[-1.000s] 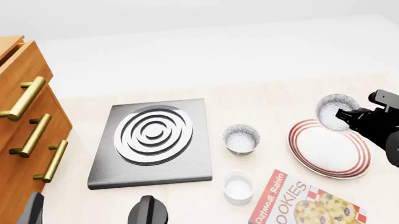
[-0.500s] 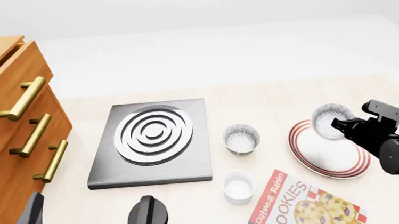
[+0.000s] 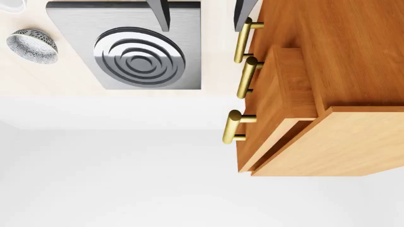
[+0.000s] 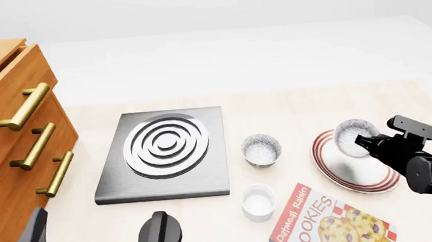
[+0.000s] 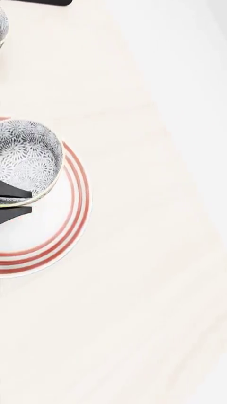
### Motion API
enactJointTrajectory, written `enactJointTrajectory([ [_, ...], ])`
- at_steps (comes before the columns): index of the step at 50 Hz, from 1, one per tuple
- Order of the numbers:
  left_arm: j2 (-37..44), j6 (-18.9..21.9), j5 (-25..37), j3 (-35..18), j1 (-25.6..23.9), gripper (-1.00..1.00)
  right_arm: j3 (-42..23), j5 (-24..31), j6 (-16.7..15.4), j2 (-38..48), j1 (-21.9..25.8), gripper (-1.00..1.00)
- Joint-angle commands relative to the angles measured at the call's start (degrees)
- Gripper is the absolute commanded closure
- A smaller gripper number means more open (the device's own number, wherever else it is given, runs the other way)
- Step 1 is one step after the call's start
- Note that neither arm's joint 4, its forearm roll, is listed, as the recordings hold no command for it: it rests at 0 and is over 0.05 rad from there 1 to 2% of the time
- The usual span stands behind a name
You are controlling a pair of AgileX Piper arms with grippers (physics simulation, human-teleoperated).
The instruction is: Pick the akita bowl next to the plate and place it on the plate.
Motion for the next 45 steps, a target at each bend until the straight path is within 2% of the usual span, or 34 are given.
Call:
enactJointTrajectory([
  [1, 0.0, 0.0, 0.0, 0.0, 0.0, -1.00, -0.1, -1.2, 0.2, 1.7, 0.0, 1.00],
  [45, 0.0, 0.0, 0.0, 0.0, 0.0, -1.00, -0.9, -3.0, -0.8, 6.7, 0.0, 1.00],
])
